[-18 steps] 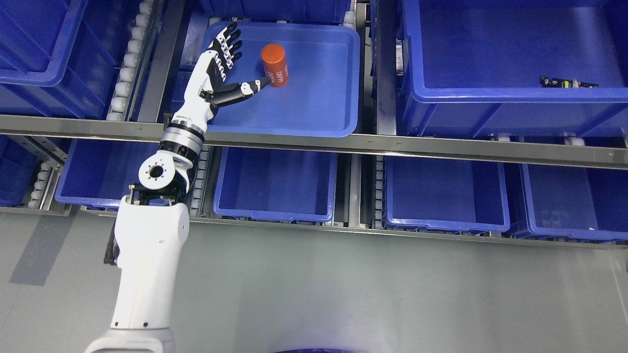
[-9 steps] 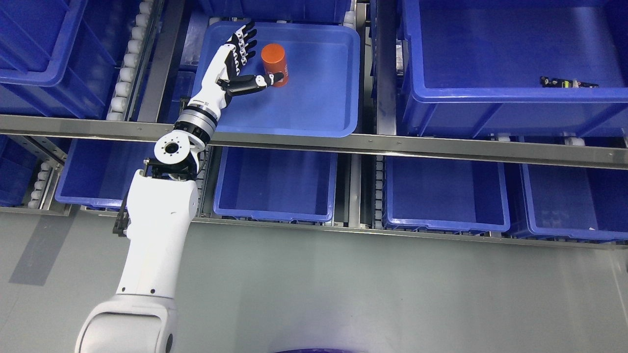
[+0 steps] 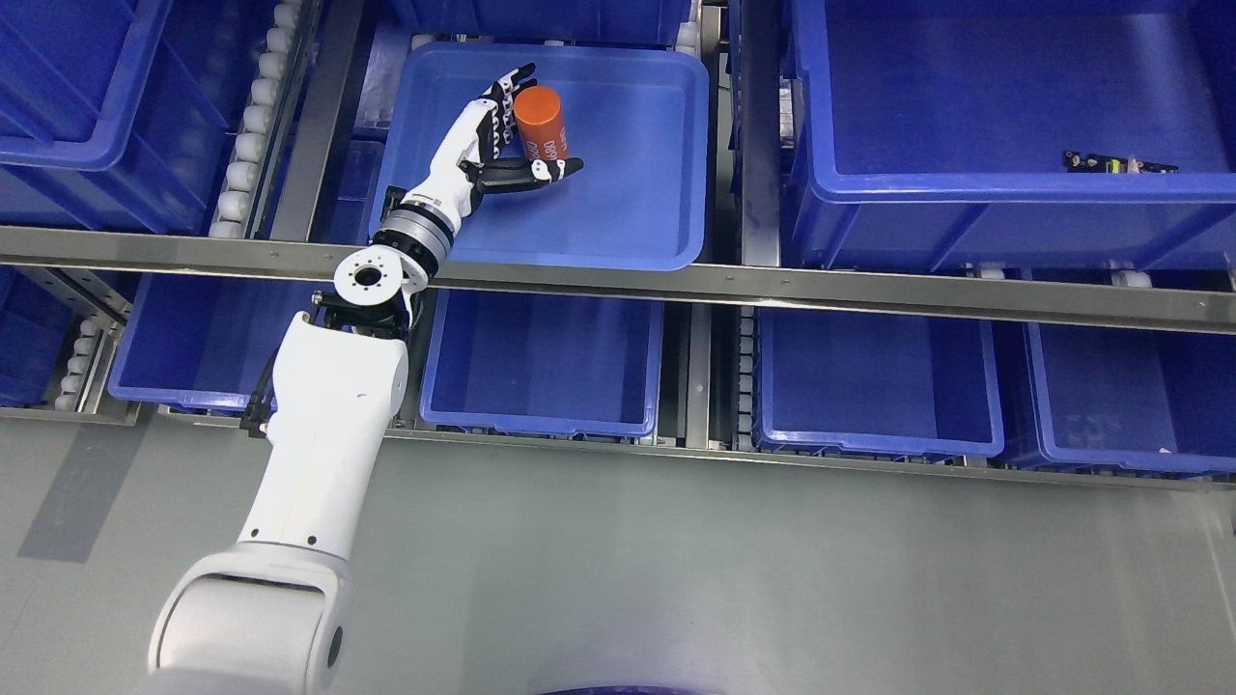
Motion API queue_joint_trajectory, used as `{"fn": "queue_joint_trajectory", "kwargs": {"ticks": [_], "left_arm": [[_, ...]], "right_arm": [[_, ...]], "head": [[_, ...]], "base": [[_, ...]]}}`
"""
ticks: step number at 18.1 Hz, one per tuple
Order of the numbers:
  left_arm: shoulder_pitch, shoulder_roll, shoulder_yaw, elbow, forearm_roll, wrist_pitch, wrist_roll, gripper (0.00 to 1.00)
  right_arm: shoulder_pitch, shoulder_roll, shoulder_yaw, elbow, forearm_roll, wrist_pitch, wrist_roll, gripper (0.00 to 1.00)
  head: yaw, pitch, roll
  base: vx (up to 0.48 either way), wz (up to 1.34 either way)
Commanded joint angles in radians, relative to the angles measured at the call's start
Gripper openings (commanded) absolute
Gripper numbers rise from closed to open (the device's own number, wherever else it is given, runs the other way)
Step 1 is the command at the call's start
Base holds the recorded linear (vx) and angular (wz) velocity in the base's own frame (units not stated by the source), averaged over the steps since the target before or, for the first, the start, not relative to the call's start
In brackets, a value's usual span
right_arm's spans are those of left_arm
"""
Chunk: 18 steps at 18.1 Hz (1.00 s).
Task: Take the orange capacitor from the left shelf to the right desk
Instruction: 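Close the left hand fingers around the orange capacitor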
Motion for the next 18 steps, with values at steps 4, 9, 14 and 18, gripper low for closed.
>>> {"fn": "queue_joint_trajectory", "kwargs": {"ticks": [4,9,14,18], "left_arm": [[-0.096,0.017,-0.019,0.207,0.005,-0.011,0.003,0.97],[-0.111,0.017,-0.024,0.243,0.008,-0.012,0.001,0.92],[-0.111,0.017,-0.037,0.243,0.013,-0.014,-0.005,0.88],[-0.114,0.017,-0.037,0.235,0.017,-0.071,-0.011,0.76]], "right_arm": [[0.023,-0.017,-0.011,-0.017,0.006,0.000,0.000,1.00],[0.021,-0.017,-0.011,-0.017,0.006,0.000,0.000,1.00],[0.023,-0.017,-0.011,-0.017,0.006,0.000,0.000,1.00],[0.023,-0.017,-0.011,-0.017,0.006,0.000,0.000,1.00]], "head": [[0.0000,0.000,0.000],[0.0000,0.000,0.000],[0.0000,0.000,0.000],[0.0000,0.000,0.000]], "base": [[0.000,0.00],[0.000,0.00],[0.000,0.00],[0.000,0.00]]}}
